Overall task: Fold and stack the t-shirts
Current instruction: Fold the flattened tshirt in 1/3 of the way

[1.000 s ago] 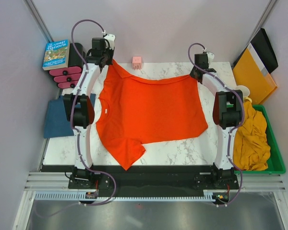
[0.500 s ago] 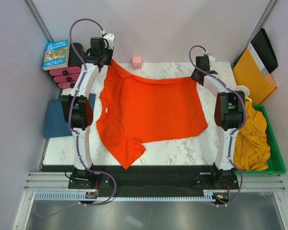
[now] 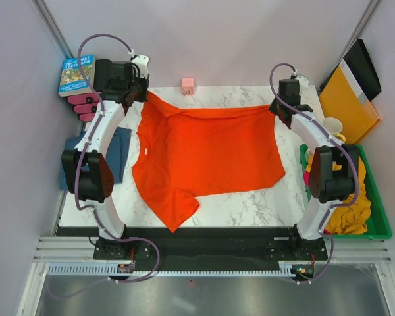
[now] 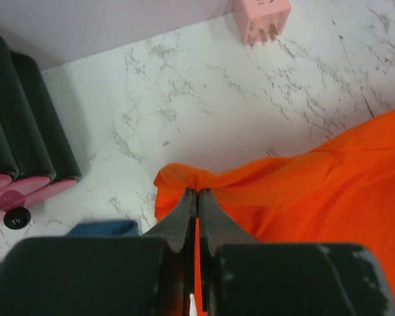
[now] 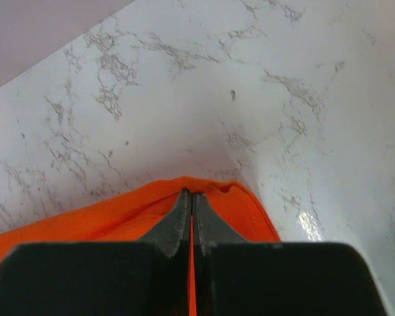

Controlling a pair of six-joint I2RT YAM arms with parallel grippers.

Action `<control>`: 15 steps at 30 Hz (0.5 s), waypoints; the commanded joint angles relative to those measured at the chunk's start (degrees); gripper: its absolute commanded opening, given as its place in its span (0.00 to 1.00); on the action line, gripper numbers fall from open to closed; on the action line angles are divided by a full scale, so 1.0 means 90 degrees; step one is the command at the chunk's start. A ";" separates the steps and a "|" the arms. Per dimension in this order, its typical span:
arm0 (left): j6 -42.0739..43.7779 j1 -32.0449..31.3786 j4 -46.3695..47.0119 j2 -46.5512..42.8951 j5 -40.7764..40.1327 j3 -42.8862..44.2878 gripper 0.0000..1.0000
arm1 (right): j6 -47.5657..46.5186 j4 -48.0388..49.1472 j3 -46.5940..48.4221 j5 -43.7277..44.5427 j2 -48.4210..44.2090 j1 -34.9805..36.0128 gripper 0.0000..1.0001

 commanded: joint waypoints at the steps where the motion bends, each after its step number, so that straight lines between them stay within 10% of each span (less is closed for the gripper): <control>1: -0.0328 0.0039 0.0246 -0.0670 0.0226 -0.0622 0.02 | 0.0138 0.0157 -0.0849 0.0190 -0.0753 -0.0015 0.00; 15: -0.0436 0.0039 0.0128 -0.2135 0.0451 -0.2672 0.02 | 0.0333 0.0158 -0.2190 0.0298 -0.1077 -0.0005 0.00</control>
